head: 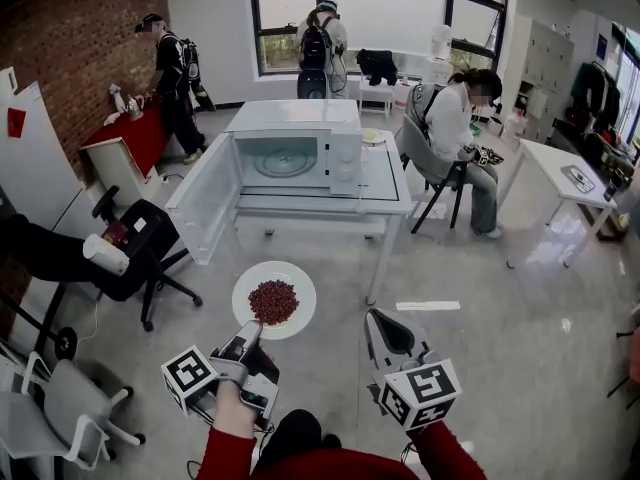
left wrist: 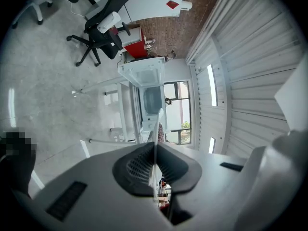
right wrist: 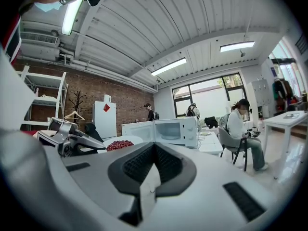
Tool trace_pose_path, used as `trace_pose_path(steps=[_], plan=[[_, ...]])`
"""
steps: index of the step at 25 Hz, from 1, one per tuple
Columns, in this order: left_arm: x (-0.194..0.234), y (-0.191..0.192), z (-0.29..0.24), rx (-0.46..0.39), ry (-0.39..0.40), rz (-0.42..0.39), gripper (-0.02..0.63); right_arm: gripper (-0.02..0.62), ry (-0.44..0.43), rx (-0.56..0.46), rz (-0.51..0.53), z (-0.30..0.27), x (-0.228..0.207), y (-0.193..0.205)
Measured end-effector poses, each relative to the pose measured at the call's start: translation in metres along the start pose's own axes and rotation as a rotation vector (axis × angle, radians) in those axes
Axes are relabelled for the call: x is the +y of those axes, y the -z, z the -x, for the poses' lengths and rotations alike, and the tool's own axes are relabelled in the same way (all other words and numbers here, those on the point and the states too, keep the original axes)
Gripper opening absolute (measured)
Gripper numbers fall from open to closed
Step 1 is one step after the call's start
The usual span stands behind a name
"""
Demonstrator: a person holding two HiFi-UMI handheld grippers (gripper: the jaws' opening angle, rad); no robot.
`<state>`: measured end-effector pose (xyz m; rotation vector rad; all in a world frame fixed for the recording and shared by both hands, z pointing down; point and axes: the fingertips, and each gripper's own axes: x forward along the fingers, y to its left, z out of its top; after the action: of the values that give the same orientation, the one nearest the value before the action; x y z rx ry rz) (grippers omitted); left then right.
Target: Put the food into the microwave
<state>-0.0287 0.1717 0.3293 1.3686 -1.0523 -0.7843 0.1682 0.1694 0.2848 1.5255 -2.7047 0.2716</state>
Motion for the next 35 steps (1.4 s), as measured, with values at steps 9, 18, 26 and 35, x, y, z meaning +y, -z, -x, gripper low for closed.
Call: trace_pose_path(steps=[9, 18, 26, 35], plan=[[-0.001, -0.008, -0.033, 0.000, -0.013, 0.000, 0.018, 0.014, 0.003, -0.016, -0.003, -0.028, -0.014, -0.010], [0.008, -0.048, -0.102, 0.015, -0.009, 0.030, 0.018, 0.014, 0.020, 0.041, -0.004, -0.095, -0.039, 0.001], [0.003, -0.082, -0.178, 0.075, -0.015, 0.041, 0.020, 0.014, 0.035, 0.074, -0.005, -0.178, -0.066, -0.014], [-0.007, -0.120, -0.245, 0.116, -0.001, 0.025, 0.020, 0.014, 0.071, 0.087, -0.054, -0.252, -0.096, -0.021]])
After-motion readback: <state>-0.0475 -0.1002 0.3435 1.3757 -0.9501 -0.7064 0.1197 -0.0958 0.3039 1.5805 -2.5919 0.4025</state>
